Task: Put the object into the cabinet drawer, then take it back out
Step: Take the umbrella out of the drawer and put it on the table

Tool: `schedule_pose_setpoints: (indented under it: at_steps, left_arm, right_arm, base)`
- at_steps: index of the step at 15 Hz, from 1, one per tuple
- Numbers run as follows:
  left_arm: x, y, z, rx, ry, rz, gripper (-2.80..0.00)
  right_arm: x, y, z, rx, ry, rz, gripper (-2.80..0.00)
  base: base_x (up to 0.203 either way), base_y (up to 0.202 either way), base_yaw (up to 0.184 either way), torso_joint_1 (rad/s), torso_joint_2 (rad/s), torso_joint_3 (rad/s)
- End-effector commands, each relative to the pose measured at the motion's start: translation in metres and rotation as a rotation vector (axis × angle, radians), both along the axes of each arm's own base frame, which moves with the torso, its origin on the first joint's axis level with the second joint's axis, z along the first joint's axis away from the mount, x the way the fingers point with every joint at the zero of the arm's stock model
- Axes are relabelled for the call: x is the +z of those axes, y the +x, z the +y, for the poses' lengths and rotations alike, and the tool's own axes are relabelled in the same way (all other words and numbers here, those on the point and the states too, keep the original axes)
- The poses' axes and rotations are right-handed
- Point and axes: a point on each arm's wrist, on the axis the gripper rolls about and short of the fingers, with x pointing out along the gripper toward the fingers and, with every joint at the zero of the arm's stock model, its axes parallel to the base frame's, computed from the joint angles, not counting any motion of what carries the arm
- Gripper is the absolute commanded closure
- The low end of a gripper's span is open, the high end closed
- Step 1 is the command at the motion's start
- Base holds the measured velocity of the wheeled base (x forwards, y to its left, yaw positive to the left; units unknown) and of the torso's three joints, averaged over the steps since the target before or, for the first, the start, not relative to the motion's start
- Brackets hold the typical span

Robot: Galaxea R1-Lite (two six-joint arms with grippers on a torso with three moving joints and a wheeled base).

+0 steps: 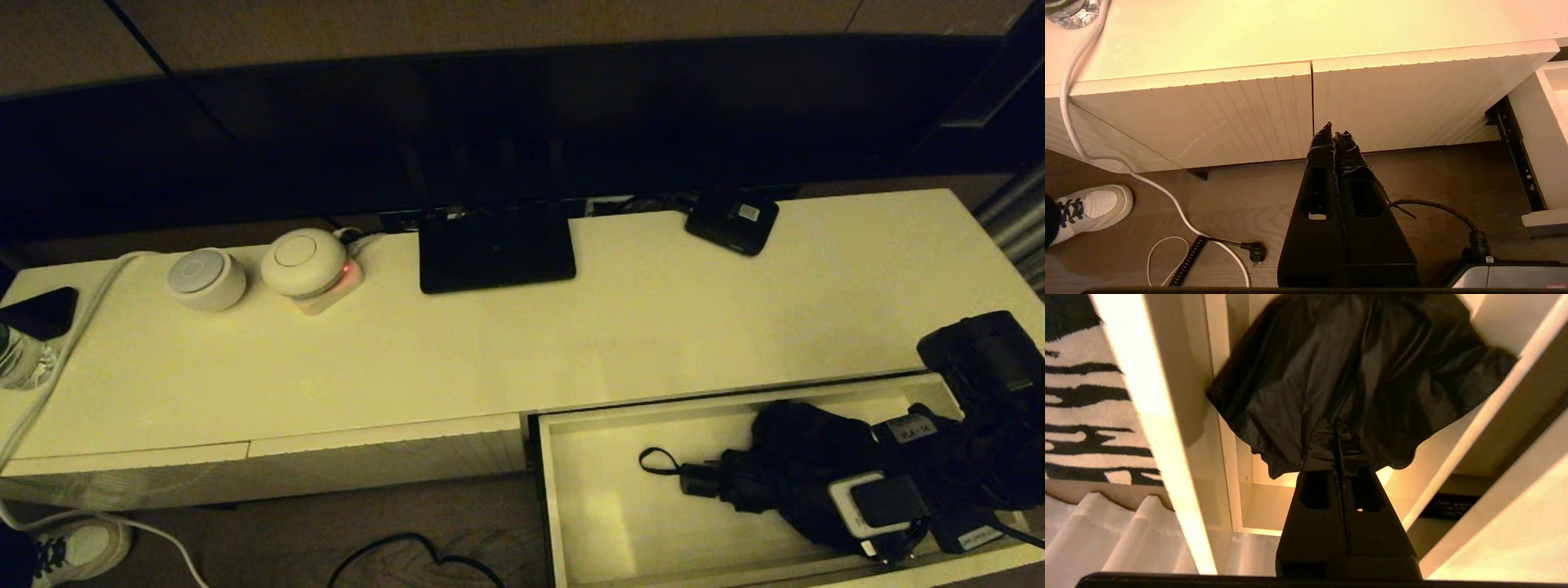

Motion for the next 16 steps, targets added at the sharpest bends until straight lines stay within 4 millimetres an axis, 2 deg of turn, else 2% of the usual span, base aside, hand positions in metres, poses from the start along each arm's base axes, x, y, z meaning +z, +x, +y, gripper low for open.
schedule_pose_setpoints:
  at_steps: [1, 16]
  left_arm:
    - [-0.001, 0.0, 0.0, 0.001, 0.0, 0.003, 0.0]
    - [-0.001, 0.0, 0.0, 0.0, 0.0, 0.003, 0.0]
  right_arm:
    - [-0.01, 0.011, -0.007, -0.017, 0.002, 0.048, -2.8]
    - [-0.023, 0.053, -0.028, -0.072, 0.084, 0.026, -2.8]
  base:
    - [0.0, 0.0, 0.0, 0.0, 0.0, 0.0]
    - [0.0, 0.0, 0.0, 0.0, 0.0, 0.0]
